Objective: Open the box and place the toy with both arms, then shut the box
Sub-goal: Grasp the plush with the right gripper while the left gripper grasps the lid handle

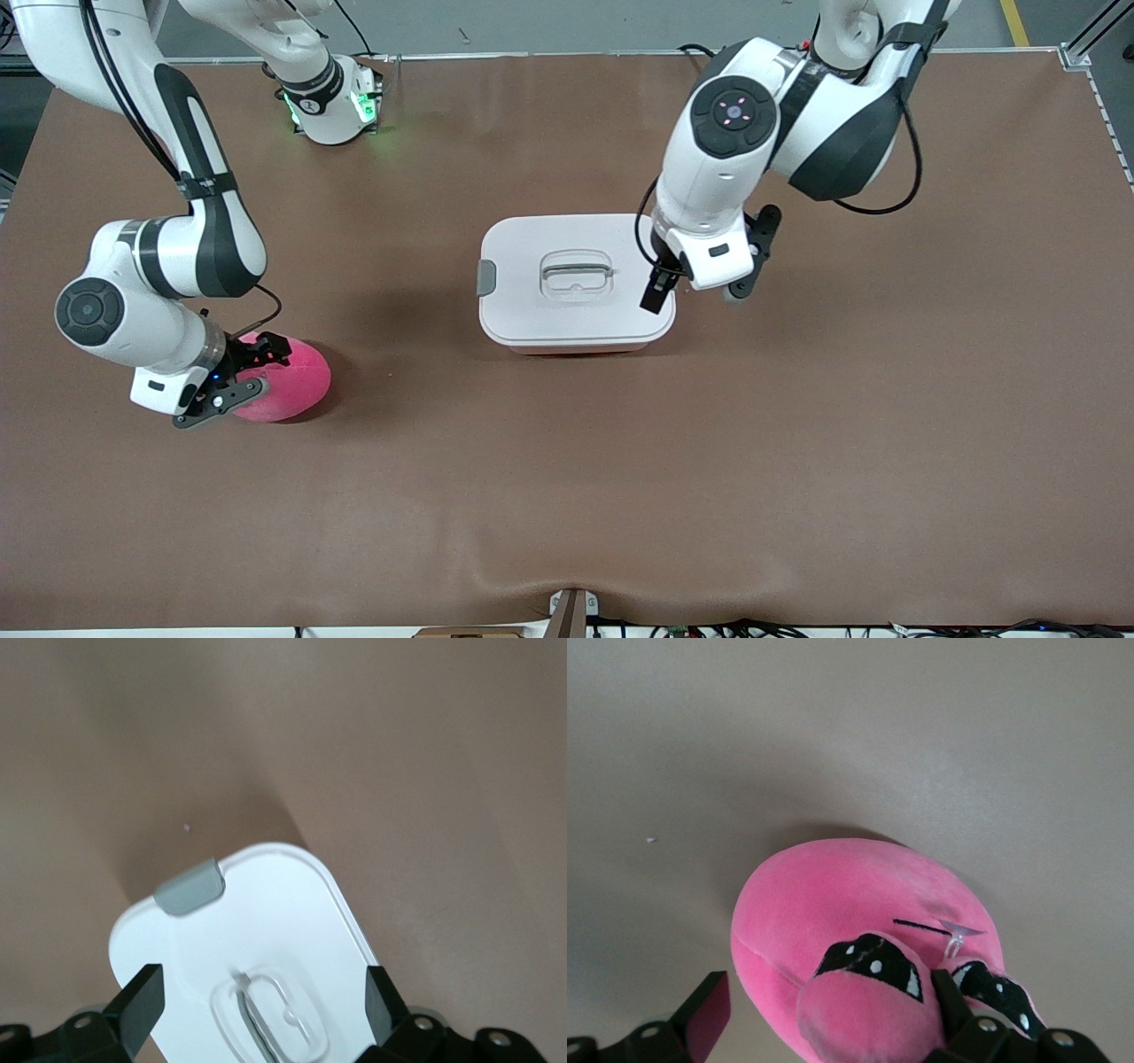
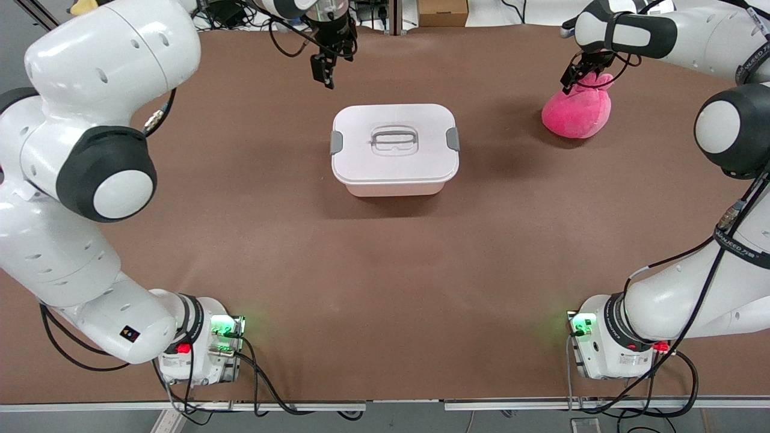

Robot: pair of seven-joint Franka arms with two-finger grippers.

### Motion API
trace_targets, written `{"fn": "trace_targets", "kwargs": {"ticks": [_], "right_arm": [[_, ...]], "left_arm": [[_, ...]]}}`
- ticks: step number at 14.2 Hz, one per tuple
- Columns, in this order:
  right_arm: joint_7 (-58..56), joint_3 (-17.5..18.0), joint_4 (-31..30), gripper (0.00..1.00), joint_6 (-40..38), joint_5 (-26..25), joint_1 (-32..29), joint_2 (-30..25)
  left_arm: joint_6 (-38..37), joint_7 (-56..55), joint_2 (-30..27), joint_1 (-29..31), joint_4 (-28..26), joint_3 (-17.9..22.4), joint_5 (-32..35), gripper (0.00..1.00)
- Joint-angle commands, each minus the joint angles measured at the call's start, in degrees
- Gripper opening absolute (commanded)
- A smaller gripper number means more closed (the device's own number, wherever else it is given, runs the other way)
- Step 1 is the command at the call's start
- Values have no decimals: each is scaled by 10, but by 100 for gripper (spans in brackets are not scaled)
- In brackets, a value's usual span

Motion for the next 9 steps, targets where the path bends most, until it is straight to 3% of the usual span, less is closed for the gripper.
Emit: {"fn": "trace_targets", "kwargs": {"ticks": [1,2,9], "right_arm": [[-11,1,-2,16,-2,-12,-2,-1],[-11,1,-2,2,-3,-12,-2,-1],[-40,0,-1,0,2,-12,-3,2]], "left_arm": [[5,-63,22,-24,24,4,-9,100],[8,-78,22,-32,23,4,-8,100],[39,-180,32,-54,17,4,-9,100]]}}
